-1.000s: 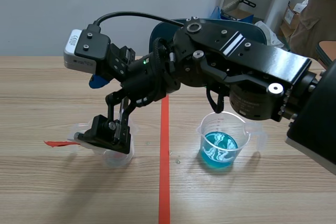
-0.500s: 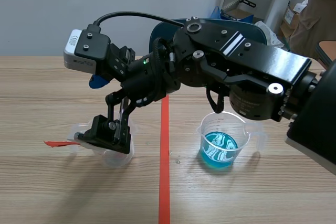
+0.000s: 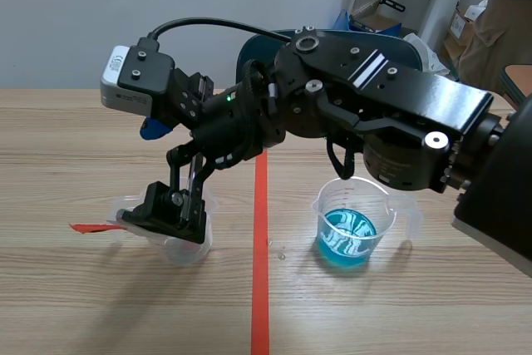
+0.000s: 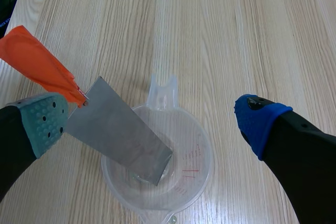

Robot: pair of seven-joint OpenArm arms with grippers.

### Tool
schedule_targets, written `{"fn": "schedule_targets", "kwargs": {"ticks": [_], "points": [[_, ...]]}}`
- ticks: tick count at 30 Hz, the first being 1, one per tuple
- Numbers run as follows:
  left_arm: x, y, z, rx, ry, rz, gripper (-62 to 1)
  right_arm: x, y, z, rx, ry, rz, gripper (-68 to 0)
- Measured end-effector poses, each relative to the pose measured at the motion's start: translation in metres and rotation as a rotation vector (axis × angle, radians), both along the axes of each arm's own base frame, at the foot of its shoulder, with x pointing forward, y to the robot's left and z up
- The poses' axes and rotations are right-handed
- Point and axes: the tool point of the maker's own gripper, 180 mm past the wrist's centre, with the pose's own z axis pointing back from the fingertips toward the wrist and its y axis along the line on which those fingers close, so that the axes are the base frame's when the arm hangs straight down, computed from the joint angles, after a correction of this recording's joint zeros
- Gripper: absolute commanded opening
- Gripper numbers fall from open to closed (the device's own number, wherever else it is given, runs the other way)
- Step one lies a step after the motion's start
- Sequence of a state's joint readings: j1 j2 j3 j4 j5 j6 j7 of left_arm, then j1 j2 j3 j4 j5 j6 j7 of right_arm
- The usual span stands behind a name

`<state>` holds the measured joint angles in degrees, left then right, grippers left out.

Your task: Do the redox reaction experiment

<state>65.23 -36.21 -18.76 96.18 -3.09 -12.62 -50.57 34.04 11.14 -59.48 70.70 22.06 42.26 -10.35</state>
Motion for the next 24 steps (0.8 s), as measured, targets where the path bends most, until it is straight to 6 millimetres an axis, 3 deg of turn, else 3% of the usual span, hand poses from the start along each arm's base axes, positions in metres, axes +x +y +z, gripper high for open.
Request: {"fn": "schedule_targets", "kwargs": {"ticks": [24], "points": [[0.0000, 0.0000, 0.0000, 0.000, 0.000, 0.000, 1.4, -0.0004, 0.0009, 0.0018, 0.011, 0.000, 0.002, 0.4]]}}
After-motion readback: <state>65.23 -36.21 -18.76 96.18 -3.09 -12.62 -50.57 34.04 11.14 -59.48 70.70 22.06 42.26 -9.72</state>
